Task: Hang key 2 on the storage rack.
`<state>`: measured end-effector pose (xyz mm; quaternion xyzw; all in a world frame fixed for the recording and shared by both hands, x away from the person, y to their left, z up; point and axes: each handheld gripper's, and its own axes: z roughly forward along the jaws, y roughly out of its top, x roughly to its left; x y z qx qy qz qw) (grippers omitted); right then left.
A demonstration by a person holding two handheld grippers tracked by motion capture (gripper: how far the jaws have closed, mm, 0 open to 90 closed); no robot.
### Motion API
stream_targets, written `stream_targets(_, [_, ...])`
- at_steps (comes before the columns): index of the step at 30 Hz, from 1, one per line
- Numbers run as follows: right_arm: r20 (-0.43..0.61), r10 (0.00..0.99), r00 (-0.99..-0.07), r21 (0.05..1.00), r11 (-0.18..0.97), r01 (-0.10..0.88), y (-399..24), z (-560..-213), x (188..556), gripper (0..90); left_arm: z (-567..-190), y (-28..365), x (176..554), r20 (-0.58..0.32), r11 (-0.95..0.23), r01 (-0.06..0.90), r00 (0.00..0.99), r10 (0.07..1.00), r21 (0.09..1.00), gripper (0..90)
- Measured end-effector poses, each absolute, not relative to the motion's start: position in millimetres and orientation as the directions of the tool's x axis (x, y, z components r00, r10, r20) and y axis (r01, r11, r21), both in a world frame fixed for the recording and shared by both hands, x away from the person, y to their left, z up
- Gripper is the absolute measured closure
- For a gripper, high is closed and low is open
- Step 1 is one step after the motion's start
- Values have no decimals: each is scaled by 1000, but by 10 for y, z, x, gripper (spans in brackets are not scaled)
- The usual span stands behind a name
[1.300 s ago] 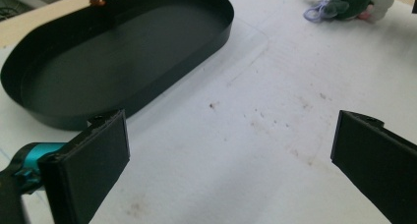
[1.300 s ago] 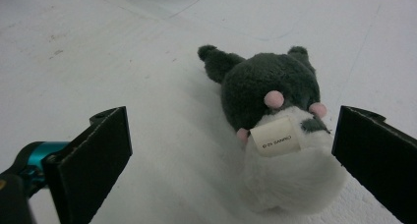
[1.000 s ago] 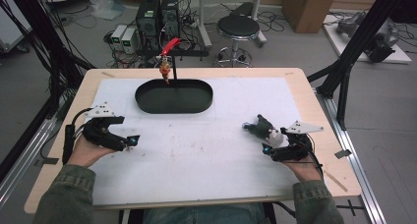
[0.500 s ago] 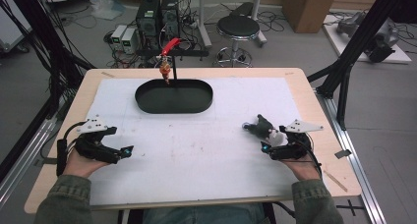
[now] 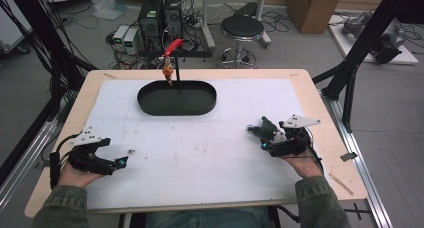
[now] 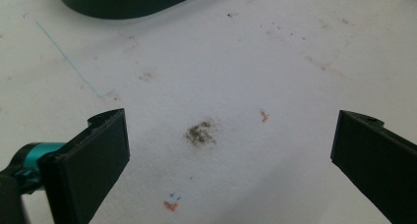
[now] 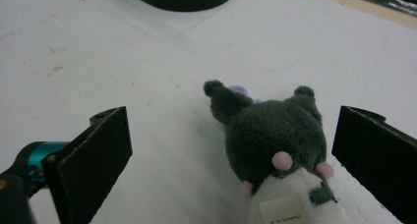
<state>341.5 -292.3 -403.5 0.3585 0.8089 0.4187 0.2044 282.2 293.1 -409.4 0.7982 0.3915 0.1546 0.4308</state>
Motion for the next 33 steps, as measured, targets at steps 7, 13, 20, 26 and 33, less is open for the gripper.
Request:
stream_targets(7, [-45, 748, -662, 788, 434, 437, -2837, -3956, 3526, 5, -4250, 3025, 2775, -93, -307, 518, 610, 787, 798, 17])
stream_targets(13, [-68, 721, -689, 723, 512, 464, -2705, -3848, 3655, 5, -4264, 3074, 2742, -94, -291, 522, 592, 801, 802, 17])
stream_targets(20, [-107, 692, -714, 646, 594, 479, -2536, -3770, 3800, 5, -4300, 3119, 2724, -97, -287, 534, 580, 809, 796, 17])
stream_targets(26, [-130, 671, -730, 571, 652, 498, -2395, -3756, 3956, 5, -4310, 3106, 2718, -99, -292, 534, 587, 803, 793, 17])
stream_targets(33, [-107, 704, -702, 505, 647, 571, -2490, -3869, 4123, 5, -4315, 3114, 2725, -105, -292, 535, 592, 799, 793, 17])
